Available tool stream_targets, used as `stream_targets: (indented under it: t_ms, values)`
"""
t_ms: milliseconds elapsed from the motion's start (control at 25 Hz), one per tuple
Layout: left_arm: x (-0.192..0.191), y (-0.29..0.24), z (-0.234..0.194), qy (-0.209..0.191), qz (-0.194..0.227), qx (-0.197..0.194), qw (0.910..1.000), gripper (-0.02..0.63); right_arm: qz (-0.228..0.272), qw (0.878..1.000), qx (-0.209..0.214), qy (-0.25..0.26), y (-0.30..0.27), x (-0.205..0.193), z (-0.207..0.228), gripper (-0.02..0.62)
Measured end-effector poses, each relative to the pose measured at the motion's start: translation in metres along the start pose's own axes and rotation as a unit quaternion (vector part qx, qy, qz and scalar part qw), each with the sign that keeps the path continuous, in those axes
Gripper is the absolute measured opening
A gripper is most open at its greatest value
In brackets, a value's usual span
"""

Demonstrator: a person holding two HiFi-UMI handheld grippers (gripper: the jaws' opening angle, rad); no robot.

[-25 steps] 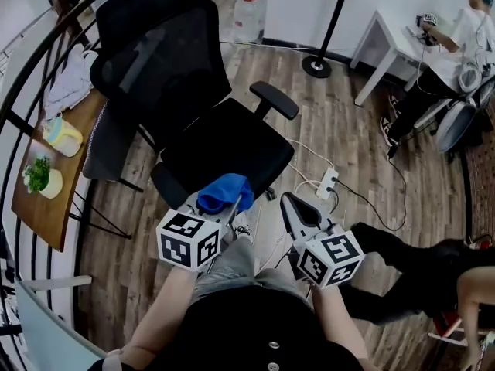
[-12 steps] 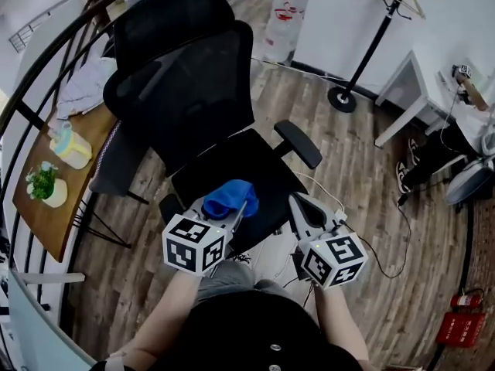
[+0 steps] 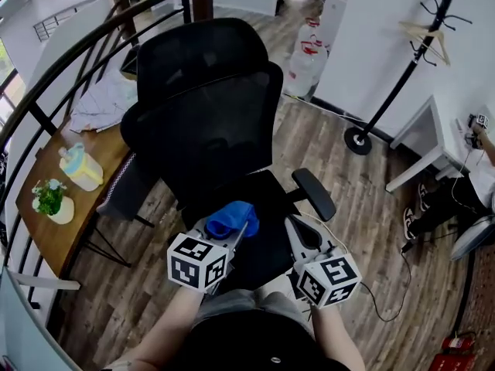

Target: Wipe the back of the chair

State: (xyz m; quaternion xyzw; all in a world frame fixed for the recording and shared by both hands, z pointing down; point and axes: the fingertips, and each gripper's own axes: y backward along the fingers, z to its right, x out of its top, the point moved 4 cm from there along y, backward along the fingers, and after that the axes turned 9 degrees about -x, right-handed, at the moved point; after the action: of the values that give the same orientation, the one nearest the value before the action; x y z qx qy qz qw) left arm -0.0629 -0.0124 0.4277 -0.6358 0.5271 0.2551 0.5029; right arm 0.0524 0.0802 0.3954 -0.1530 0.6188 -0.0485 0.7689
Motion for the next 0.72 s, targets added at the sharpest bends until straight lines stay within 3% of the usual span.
stream_targets:
  t_ms: [440, 720]
  values:
    - [0.018, 0.013, -0.036, 0.014, 0.017, 0.038, 0.999, 0.118, -0.014, 0.998, 0.046, 0.034, -0.047, 0.016, -0.014, 0.029]
    - [0.046, 0.024, -0.053, -0.032, 0.032, 0.06, 0.9972, 0.118, -0.006, 0.995, 0.093, 0.048, -0.085, 0.035, -0.015, 0.029]
